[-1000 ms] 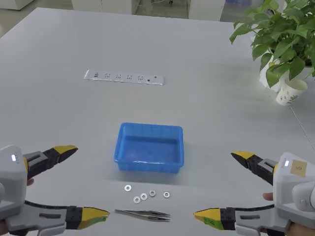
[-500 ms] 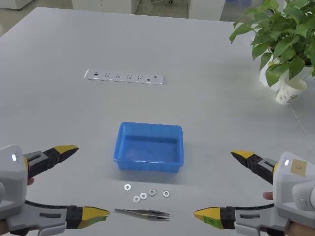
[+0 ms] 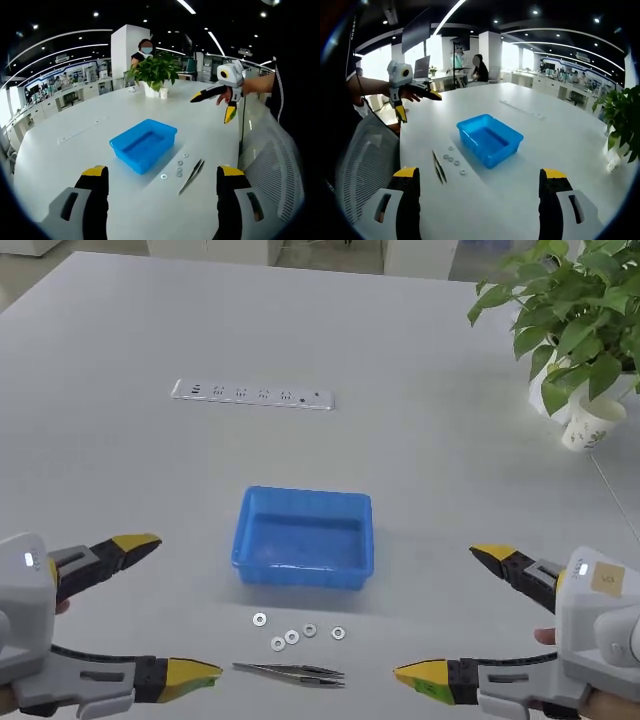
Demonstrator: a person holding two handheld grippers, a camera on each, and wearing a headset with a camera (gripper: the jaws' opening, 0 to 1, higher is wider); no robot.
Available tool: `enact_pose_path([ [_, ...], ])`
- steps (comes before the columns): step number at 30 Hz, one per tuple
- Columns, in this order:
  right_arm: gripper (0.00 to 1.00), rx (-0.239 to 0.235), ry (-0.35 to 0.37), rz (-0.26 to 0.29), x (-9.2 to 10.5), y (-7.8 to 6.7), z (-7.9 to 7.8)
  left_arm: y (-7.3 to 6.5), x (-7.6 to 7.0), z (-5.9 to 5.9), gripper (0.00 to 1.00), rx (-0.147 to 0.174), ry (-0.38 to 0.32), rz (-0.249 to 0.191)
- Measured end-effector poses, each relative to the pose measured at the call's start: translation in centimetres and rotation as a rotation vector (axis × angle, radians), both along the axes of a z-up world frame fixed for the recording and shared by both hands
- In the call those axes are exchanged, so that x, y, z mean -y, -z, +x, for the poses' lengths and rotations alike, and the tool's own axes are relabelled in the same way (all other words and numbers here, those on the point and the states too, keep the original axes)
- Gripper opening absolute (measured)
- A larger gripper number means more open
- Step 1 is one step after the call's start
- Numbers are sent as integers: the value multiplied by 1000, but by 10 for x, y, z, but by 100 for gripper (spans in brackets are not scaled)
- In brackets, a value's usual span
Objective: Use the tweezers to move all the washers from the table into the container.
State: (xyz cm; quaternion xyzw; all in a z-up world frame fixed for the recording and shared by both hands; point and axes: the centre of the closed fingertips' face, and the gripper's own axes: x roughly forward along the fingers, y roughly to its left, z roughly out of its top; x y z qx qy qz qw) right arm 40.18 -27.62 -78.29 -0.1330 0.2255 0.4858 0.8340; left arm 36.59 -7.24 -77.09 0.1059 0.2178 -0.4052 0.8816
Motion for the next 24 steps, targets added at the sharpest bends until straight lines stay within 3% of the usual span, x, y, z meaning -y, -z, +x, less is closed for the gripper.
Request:
enact_pose_path([
  [24, 100, 1, -5, -12, 1, 2, -1, 3, 3, 2, 95, -3, 7, 5],
])
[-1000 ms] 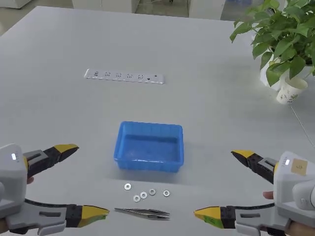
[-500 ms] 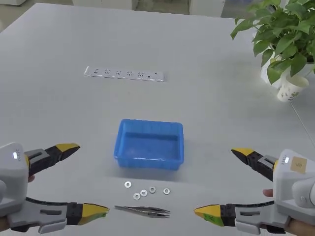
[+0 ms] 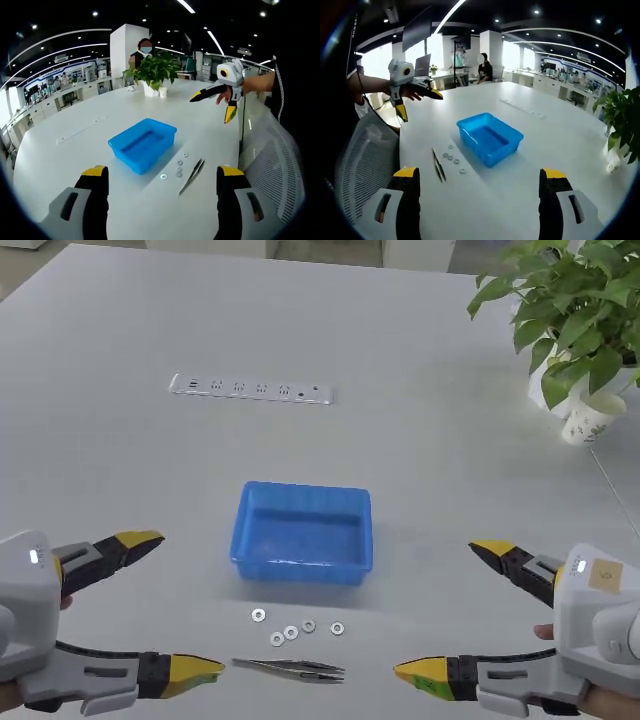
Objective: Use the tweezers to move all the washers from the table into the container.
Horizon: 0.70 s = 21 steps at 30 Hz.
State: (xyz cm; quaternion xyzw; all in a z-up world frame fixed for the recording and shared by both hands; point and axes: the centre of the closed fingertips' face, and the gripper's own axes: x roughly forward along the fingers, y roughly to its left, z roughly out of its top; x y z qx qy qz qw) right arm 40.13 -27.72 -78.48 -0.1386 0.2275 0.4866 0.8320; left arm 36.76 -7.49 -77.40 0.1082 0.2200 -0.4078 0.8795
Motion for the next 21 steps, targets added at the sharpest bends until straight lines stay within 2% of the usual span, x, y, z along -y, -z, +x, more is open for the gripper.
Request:
enact_pose_path([
  [7, 100, 0, -5, 0, 0, -1, -1, 0, 1, -2, 96, -2, 15, 9],
  [9, 100, 1, -9, -1, -1, -2, -2, 1, 2, -3, 96, -3, 27, 24],
  [13, 98, 6, -38, -14, -4, -1, -4, 8, 5, -5, 93, -6, 57, 72],
  [19, 95, 12, -83, -40, -9, 2, -8, 19, 10, -12, 83, -28, 121, 119],
  [21, 94, 18, -101, -57, -11, 5, -10, 26, 10, -15, 79, -42, 152, 161],
])
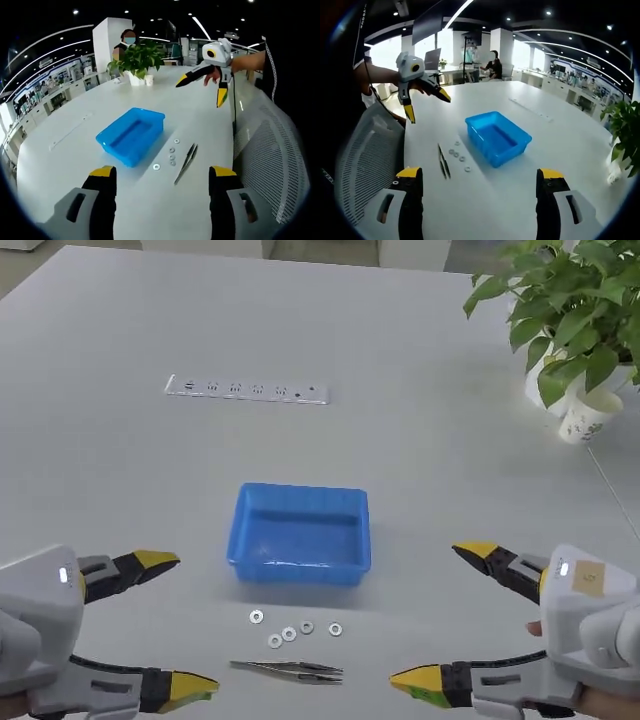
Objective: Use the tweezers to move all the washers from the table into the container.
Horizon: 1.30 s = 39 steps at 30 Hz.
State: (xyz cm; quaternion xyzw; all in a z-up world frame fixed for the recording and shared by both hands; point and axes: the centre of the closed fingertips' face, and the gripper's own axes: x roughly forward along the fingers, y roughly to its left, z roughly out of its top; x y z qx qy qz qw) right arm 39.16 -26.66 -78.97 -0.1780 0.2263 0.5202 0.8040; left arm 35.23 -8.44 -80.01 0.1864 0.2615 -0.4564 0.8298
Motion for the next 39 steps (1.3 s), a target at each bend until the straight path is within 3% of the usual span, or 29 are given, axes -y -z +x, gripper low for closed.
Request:
enact_pose_path([
  [9, 87, -2, -73, -53, -9, 10, -5, 17, 11, -10, 54, -33, 117, 73],
  [12, 83, 0, -102, -68, -12, 13, -9, 22, 11, -12, 51, -45, 143, 84],
  [21, 70, -2, -207, -136, -25, 29, -21, 43, 14, -15, 32, -70, 228, 183],
  [28, 57, 7, -275, -171, -37, 38, -28, 64, 15, -11, 25, -98, 302, 260],
  [39, 46, 4, -347, -205, -54, 53, -38, 81, 24, -6, 16, -126, 370, 314],
])
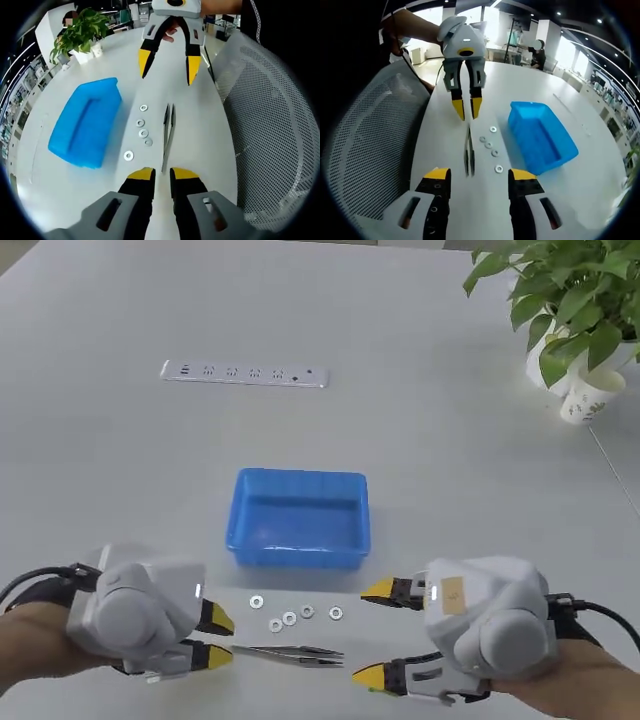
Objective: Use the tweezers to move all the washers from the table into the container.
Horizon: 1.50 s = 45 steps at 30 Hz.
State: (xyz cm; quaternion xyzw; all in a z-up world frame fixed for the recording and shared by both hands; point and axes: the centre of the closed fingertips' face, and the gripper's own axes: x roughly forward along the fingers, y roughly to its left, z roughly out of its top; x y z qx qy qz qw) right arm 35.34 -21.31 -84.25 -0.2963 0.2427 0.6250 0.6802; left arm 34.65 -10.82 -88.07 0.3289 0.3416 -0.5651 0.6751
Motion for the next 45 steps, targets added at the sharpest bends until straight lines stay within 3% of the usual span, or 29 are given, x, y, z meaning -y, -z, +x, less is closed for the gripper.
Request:
enact_pose_path([
  [14, 36, -12, -65, -45, -18, 17, -7, 8, 7, -3, 9, -34, 40, 18],
  [34, 26, -33, -133, -97, -32, 43, -13, 12, 4, -3, 6, -33, 72, 22],
  [45, 20, -21, -143, -105, -37, 47, -10, 3, 4, -4, 5, -30, 67, 16],
])
